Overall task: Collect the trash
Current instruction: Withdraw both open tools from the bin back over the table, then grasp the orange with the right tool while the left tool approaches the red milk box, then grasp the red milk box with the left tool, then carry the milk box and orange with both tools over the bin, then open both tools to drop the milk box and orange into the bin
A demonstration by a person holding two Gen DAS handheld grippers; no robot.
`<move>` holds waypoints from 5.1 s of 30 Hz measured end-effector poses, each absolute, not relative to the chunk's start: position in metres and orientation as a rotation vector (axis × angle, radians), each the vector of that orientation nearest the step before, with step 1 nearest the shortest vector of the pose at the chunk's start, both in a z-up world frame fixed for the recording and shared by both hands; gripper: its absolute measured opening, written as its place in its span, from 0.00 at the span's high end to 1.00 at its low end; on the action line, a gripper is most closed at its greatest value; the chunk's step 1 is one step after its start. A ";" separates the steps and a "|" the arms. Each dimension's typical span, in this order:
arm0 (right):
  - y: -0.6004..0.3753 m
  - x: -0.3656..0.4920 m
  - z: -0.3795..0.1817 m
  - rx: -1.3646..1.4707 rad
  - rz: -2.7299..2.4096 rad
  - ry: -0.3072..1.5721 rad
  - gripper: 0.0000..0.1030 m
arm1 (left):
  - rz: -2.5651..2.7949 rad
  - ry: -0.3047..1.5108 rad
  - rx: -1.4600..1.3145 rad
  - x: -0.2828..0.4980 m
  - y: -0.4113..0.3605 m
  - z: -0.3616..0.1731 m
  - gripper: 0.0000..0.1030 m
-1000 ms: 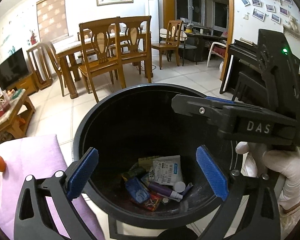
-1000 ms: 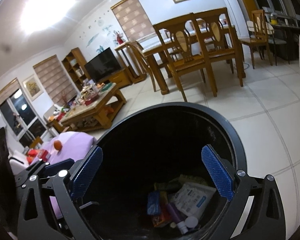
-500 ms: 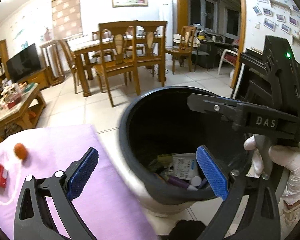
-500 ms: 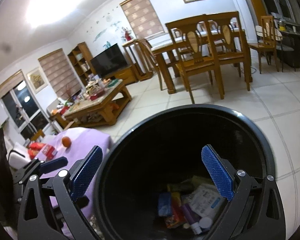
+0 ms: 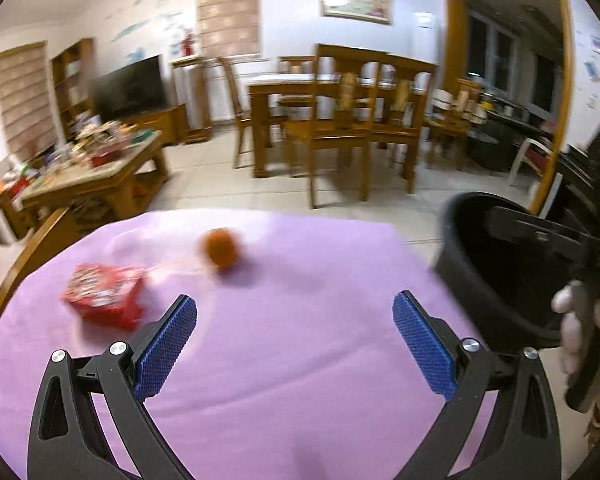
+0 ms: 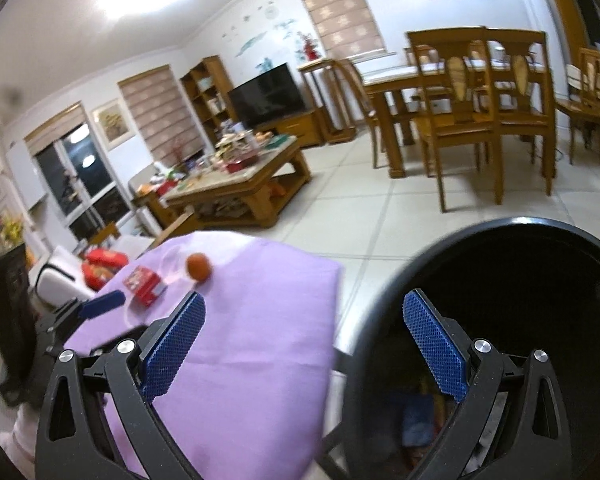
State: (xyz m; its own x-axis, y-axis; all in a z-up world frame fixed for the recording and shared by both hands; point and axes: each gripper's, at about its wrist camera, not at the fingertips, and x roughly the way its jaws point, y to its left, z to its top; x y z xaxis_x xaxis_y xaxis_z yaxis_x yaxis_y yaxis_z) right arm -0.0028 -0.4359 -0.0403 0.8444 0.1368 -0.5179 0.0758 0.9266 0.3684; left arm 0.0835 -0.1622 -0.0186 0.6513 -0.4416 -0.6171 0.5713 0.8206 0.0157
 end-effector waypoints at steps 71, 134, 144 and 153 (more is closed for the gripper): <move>-0.290 0.159 -0.064 0.360 0.296 0.812 0.67 | -0.452 0.881 -0.002 0.184 -0.042 -0.048 0.51; -0.614 -0.124 -0.050 0.619 -0.109 0.495 0.67 | -0.975 0.802 0.157 -0.009 -0.372 -0.049 0.51; -0.623 -0.097 -0.074 0.652 -0.122 0.545 0.66 | -0.957 0.839 0.214 -0.006 -0.386 -0.064 0.51; -0.620 -0.090 -0.069 0.648 -0.133 0.536 0.49 | -0.965 0.790 0.263 -0.016 -0.395 -0.061 0.50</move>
